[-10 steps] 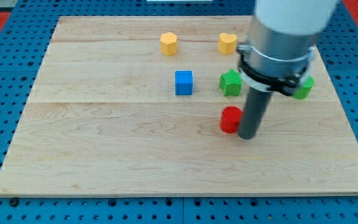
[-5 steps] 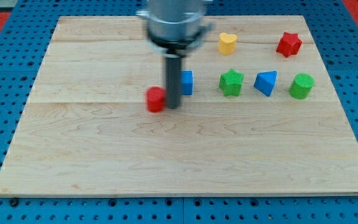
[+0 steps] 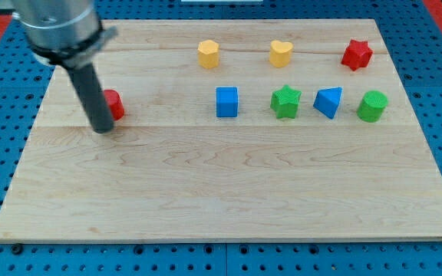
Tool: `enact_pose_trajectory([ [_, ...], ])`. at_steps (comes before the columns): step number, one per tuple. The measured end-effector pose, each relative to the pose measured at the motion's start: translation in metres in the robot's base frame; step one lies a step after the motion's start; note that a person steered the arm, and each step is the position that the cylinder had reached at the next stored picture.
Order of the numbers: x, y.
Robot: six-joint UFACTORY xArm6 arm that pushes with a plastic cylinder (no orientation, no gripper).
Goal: Move the red circle to the left side of the yellow hexagon
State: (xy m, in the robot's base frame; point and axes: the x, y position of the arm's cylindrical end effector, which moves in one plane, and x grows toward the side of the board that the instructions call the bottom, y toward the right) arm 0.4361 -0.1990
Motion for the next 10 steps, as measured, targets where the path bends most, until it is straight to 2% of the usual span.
enact_pose_trajectory([
  [1, -0.012, 0.009],
  [2, 0.017, 0.034],
  [3, 0.012, 0.066],
  [4, -0.043, 0.09],
  [5, -0.087, 0.09],
  [7, -0.068, 0.089],
  [8, -0.073, 0.047],
  [9, -0.114, 0.057],
  [10, -0.12, 0.069],
])
